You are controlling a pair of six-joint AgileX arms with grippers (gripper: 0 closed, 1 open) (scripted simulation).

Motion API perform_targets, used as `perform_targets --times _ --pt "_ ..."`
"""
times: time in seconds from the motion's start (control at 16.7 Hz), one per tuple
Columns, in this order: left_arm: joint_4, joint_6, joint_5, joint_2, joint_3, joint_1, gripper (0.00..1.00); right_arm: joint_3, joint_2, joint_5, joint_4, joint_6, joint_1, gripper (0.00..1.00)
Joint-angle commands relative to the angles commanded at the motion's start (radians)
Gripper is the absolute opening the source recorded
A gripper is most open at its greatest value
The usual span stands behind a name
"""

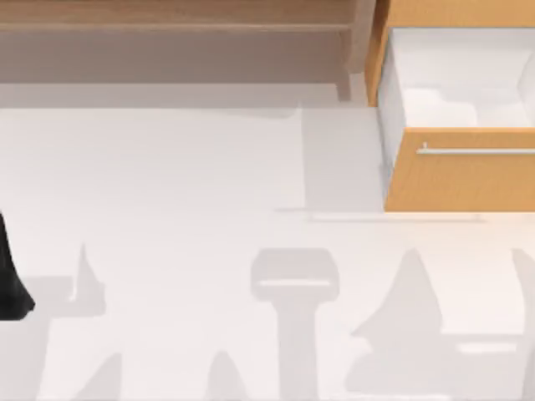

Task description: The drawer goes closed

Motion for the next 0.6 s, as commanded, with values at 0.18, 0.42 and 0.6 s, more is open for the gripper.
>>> perform_targets --times 0.18,0.42,0.6 --pt "0.000 0.000 0.000 0.000 0.000 0.000 1.00 0.000 0.000 0.000 0.000 0.000 0.000 1.00" --pt "0.000 0.000 0.000 0.000 0.000 0.000 1.00 -0.020 0.009 0.018 0.027 -0.031 0.031 1.00" --pt "0.000 0.000 0.000 0.000 0.000 0.000 1.00 -0.079 0.063 0.079 0.128 -0.147 0.127 1.00"
